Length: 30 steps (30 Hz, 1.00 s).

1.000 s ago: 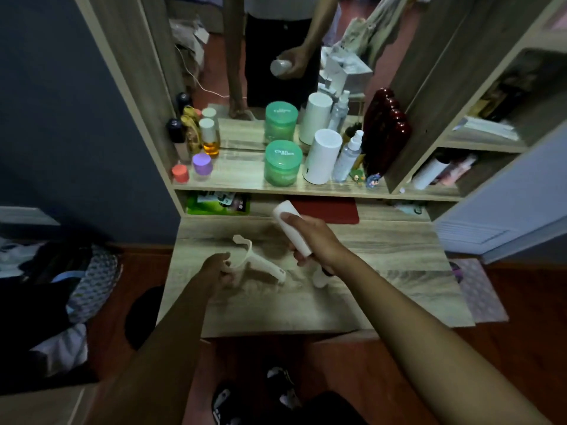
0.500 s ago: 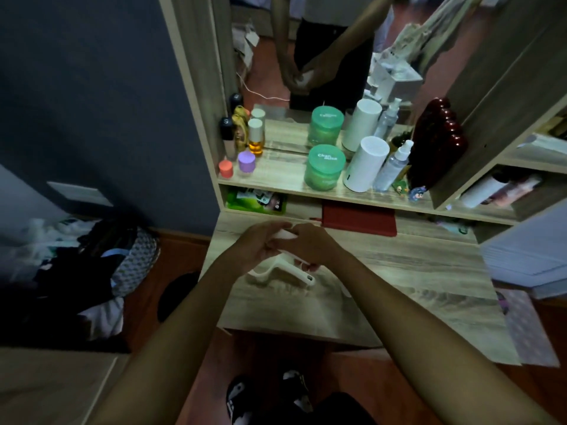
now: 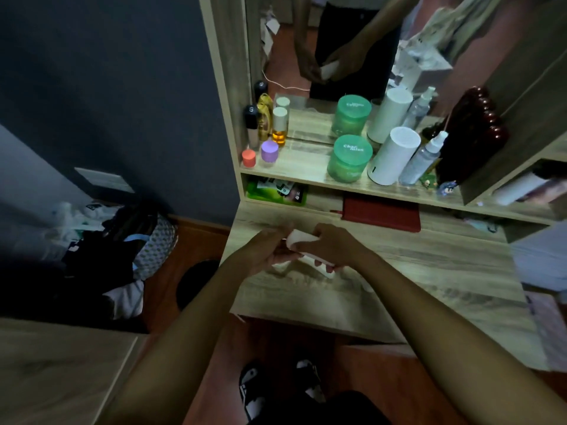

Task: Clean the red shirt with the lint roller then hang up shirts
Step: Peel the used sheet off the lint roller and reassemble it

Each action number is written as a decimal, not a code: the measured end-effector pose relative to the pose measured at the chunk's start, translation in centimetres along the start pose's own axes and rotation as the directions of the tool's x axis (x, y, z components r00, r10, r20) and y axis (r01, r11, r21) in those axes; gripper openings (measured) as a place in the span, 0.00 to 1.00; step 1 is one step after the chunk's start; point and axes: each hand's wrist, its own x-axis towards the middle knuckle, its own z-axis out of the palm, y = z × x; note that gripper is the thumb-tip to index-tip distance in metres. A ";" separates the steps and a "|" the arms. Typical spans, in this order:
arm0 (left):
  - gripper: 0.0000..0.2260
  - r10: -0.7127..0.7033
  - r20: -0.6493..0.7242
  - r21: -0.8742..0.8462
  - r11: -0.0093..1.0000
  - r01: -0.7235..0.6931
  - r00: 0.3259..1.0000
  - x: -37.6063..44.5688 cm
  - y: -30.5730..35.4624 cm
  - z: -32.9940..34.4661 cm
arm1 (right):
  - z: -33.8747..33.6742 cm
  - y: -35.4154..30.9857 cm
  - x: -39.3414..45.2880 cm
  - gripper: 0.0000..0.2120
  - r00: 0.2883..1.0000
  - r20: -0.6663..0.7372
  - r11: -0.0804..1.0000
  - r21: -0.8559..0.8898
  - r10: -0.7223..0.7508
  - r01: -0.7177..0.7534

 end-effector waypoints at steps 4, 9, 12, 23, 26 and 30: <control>0.13 0.001 -0.002 -0.001 1.000 -0.001 1.000 -0.3 0.0 0.0 | 0.0 0.5 0.3 0.14 1.000 -0.009 1.000 0.006 -0.021 0.021; 0.13 0.018 -0.024 -0.024 1.000 -0.019 1.000 -0.6 -0.8 -0.1 | 0.1 0.7 -0.2 0.19 0.999 -0.040 1.000 -0.005 -0.026 0.026; 0.11 0.029 -0.018 -0.022 0.999 -0.029 0.999 -0.9 -1.1 -0.2 | 0.5 0.8 -0.2 0.18 0.998 -0.066 0.999 -0.033 -0.025 0.023; 0.14 -0.092 -0.317 -0.321 0.947 -0.016 0.944 1.9 -3.3 -5.6 | 0.3 2.0 -2.3 0.18 0.997 -0.059 0.963 0.266 0.054 -0.036; 0.10 -0.067 -0.369 -0.172 0.985 0.003 0.927 2.7 -5.2 -7.2 | 0.6 3.1 -2.6 0.19 0.994 -0.068 0.936 0.347 0.089 -0.061; 0.07 0.040 -0.465 0.189 0.980 0.055 0.884 3.0 -7.0 -8.3 | 0.8 4.0 -2.6 0.20 0.987 -0.113 0.915 0.398 0.114 -0.060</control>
